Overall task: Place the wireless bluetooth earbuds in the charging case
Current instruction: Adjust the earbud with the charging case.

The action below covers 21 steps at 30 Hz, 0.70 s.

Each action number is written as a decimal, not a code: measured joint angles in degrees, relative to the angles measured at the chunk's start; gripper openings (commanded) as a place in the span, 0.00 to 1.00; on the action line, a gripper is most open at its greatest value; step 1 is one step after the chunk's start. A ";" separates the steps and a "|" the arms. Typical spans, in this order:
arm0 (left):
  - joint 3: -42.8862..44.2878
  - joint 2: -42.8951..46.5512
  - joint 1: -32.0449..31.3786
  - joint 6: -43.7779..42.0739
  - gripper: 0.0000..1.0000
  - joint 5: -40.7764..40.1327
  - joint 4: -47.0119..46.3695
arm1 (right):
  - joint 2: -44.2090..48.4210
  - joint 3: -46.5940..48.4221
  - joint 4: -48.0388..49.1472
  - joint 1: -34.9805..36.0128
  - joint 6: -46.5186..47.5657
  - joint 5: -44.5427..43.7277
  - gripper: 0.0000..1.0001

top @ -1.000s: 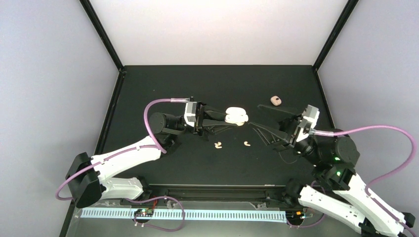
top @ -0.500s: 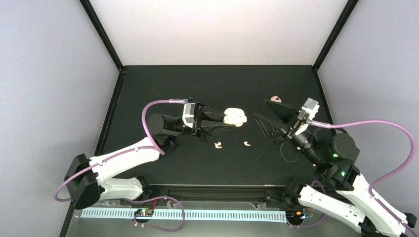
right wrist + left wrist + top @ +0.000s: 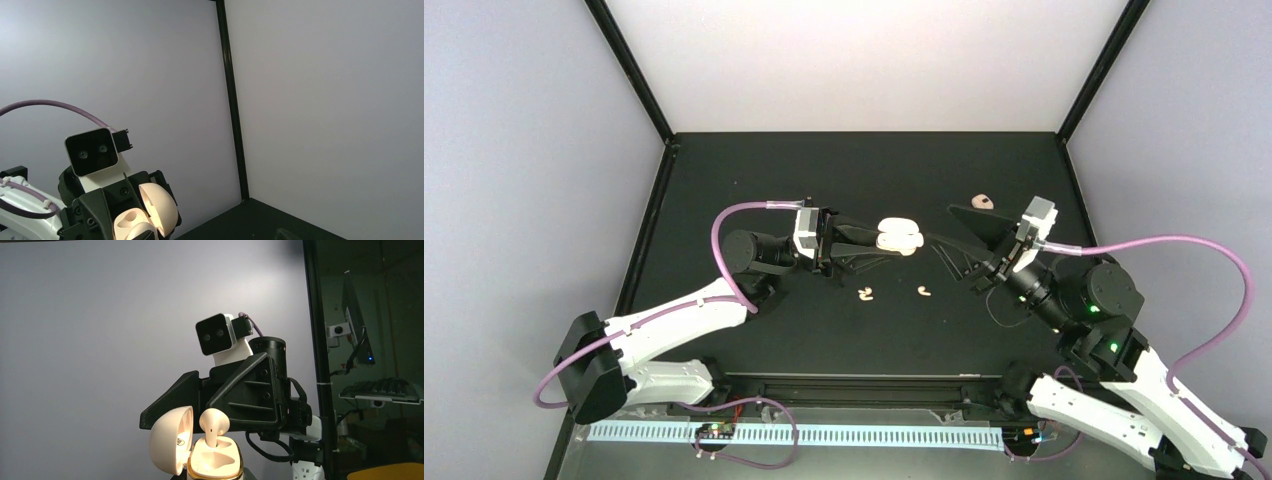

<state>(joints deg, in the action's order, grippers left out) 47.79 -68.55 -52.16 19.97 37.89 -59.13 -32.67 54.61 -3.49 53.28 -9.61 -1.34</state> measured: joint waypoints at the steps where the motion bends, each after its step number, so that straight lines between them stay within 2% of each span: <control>1: 0.00 0.00 0.00 0.00 0.02 0.00 0.00 | -0.22 0.04 -0.02 0.00 -0.15 0.33 0.62; 21: 0.00 0.09 0.02 -0.02 0.02 -0.31 -0.55 | -1.22 0.24 -0.20 -0.02 -1.11 3.74 0.62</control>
<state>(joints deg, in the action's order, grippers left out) 47.79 -68.47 -52.14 19.94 37.58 -59.68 -33.89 54.85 -3.68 53.25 -10.72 2.39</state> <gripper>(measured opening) 0.195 0.620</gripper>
